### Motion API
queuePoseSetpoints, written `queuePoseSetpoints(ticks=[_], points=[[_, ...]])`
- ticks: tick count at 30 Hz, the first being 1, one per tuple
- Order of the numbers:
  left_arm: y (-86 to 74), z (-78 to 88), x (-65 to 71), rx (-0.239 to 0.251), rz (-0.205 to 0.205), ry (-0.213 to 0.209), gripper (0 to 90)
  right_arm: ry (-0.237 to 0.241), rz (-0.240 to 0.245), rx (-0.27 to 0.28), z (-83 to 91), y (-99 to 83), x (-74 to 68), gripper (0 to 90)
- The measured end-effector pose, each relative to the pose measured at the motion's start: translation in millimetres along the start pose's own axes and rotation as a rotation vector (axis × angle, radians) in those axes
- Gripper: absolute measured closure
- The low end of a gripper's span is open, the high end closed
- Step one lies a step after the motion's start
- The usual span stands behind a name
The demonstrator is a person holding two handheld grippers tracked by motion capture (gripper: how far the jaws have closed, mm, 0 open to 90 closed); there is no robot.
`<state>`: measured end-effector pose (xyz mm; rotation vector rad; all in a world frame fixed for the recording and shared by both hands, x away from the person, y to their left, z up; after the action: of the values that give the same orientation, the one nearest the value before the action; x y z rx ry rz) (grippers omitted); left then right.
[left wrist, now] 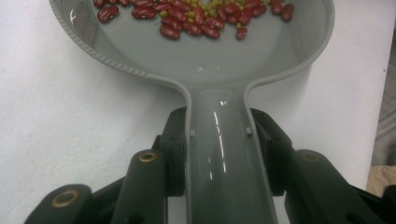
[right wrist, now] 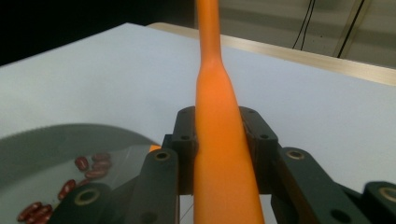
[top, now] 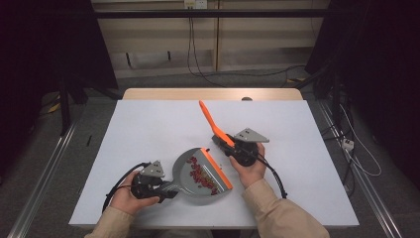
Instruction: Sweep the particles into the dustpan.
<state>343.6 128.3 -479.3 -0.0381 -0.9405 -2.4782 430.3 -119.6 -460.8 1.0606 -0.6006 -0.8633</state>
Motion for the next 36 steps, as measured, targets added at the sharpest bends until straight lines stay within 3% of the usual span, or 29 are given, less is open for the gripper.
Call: queuePoseSetpoints(ticks=[2,5,9,14,16,19,29,32,33,36], points=[[0.0,-0.1,0.0,0.001,0.004,0.000,62.4,0.006,0.042,-0.024,-5.8,-6.0,-7.2,70.8],[0.0,-1.1,0.7,0.005,0.017,0.000,62.4,0.046,0.055,-0.011,-7.8,-10.8,-21.6,70.5],[0.0,-1.0,0.6,0.002,0.019,0.002,62.4,0.081,0.032,-0.012,-2.9,-13.8,-34.6,70.1],[-1.0,-2.4,0.2,-0.004,0.019,0.005,62.5,0.119,0.012,0.029,5.7,-10.4,-54.6,70.6],[-1.2,-2.7,0.3,-0.003,0.021,0.003,62.4,0.159,-0.018,0.040,8.2,-5.8,-62.6,70.9],[-1.2,-2.3,0.4,0.002,0.021,0.005,62.5,0.168,0.016,0.061,9.8,-0.3,-69.3,70.9],[-1.5,-4.8,-1.1,0.005,0.007,0.015,61.8,0.103,-0.015,0.080,34.0,7.7,-28.4,70.9],[1.6,-5.3,-2.5,0.025,0.004,0.033,57.5,0.094,-0.014,0.071,37.1,3.7,-22.3,70.9],[2.6,-5.5,-3.2,0.037,0.012,0.057,55.2,0.088,-0.017,0.067,37.6,2.2,-20.4,70.9],[2.9,-6.5,-3.5,0.037,0.013,0.056,55.5,0.079,-0.027,0.063,39.2,0.5,-16.1,70.9]])
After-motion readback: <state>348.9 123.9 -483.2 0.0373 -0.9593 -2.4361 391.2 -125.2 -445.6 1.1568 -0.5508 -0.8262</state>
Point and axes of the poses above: each handheld gripper's, and its own axes: z roughly backward along the jaws, y roughly out of its top, x roughly to its right, the point moved 6 cm from there along -z, roughly forward along the jaws, and after that the axes turned 4 degrees about z, right-handed, at the moved point
